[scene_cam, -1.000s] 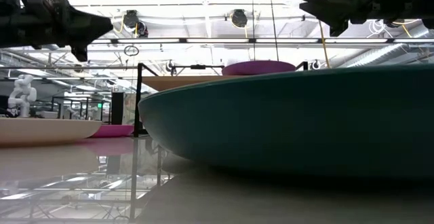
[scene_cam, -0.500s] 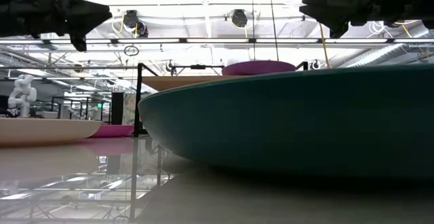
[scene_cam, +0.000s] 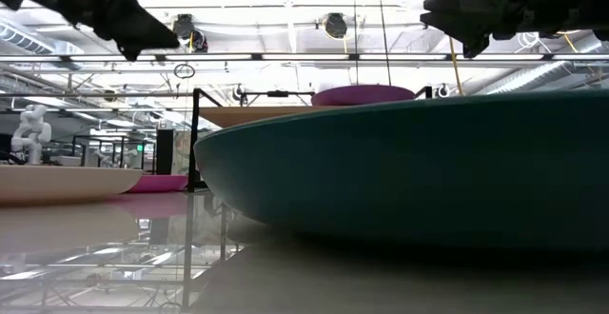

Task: Place and stack plates onto a shelf
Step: Stack the gray plate on top of the purple plate on the shelf

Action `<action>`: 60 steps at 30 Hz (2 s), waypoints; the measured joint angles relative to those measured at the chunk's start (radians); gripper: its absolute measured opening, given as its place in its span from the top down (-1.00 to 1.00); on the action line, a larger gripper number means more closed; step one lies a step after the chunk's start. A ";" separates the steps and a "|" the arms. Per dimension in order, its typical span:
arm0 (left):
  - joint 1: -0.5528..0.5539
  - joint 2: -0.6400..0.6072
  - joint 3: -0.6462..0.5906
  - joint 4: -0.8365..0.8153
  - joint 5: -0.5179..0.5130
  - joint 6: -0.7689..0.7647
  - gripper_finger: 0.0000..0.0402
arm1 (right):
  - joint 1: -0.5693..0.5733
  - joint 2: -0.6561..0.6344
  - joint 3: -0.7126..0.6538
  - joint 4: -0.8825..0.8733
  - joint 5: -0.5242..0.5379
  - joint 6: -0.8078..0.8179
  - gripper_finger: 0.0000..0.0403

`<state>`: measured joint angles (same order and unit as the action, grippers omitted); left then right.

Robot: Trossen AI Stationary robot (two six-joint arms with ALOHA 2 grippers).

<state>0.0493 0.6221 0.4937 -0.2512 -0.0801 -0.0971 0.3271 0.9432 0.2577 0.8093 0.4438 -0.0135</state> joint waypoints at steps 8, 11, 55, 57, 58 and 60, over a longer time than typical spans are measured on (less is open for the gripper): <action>-0.062 0.251 0.071 -0.125 0.001 -0.255 0.60 | 0.000 0.000 0.000 -0.026 0.000 0.001 0.34; -0.083 0.322 0.067 -0.161 0.001 -0.393 0.60 | 0.000 0.000 0.000 -0.029 0.000 0.001 0.34; -0.413 1.125 0.645 -0.795 0.026 -1.081 0.60 | 0.002 0.000 0.000 -0.017 -0.001 0.059 0.34; -0.412 1.129 0.637 -0.795 0.023 -1.091 0.60 | 0.002 0.000 0.000 -0.019 -0.002 0.079 0.34; -0.410 1.128 0.633 -0.792 0.021 -1.091 0.60 | 0.002 0.000 0.000 -0.020 -0.002 0.086 0.34; -0.406 1.136 0.622 -0.776 0.019 -1.091 0.60 | 0.002 0.000 0.000 -0.025 -0.003 0.085 0.34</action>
<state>-0.3571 1.7584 1.1158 -1.0276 -0.0616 -1.1884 0.3286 0.9436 0.2577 0.7843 0.4412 0.0714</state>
